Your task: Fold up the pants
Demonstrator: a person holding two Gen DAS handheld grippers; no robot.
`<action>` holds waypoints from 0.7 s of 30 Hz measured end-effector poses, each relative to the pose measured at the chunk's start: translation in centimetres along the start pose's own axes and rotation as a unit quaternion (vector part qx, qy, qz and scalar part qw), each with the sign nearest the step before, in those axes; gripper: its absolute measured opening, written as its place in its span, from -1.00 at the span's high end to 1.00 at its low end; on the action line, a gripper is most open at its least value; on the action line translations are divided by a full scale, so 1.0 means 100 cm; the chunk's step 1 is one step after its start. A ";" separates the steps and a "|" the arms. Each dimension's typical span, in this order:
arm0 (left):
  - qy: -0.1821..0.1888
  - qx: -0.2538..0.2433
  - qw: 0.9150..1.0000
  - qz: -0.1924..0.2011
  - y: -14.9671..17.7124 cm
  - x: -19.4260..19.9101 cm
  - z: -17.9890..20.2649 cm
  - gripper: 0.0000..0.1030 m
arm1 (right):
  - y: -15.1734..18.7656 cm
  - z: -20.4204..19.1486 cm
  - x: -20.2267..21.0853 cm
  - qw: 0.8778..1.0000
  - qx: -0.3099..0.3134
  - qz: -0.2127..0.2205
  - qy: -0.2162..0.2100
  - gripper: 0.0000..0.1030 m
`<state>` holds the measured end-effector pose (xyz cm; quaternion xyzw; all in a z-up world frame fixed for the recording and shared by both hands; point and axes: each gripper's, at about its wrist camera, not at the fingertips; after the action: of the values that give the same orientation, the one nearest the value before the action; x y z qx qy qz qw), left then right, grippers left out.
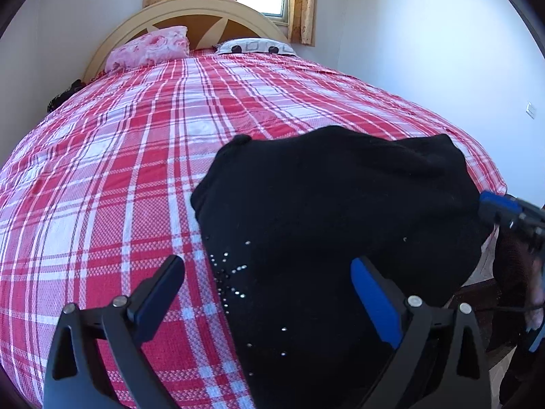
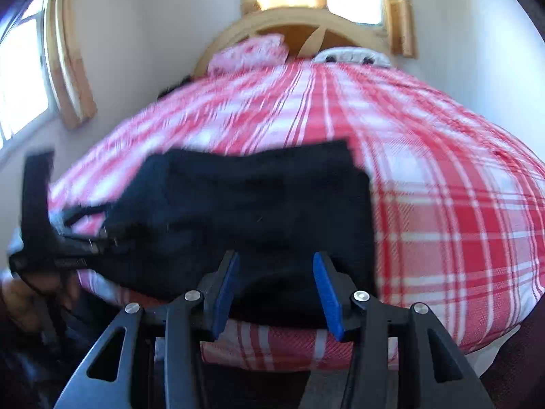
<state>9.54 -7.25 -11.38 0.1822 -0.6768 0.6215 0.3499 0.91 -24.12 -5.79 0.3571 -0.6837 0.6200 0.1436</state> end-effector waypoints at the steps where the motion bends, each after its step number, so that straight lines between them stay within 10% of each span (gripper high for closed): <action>1: 0.002 0.007 1.000 0.001 0.000 0.000 -0.003 -0.99 | -0.004 0.002 0.004 1.000 -0.002 0.014 0.003 0.08; 21: 0.016 0.063 0.997 -0.031 -0.008 -0.026 -0.014 -1.00 | -0.012 0.086 -0.032 0.984 -0.172 0.003 -0.051 -0.15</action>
<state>12.24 -6.48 -12.67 0.2153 -0.6246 0.6546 0.3674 6.03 -31.33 -8.59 0.3560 -0.7876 0.4749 0.1659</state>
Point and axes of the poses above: each gripper's, at about its wrist camera, not at the fingertips, and x roughly against the way its jaws point, z to its right, y to its underside, and after that the axes turned 7 degrees about -y, right-handed
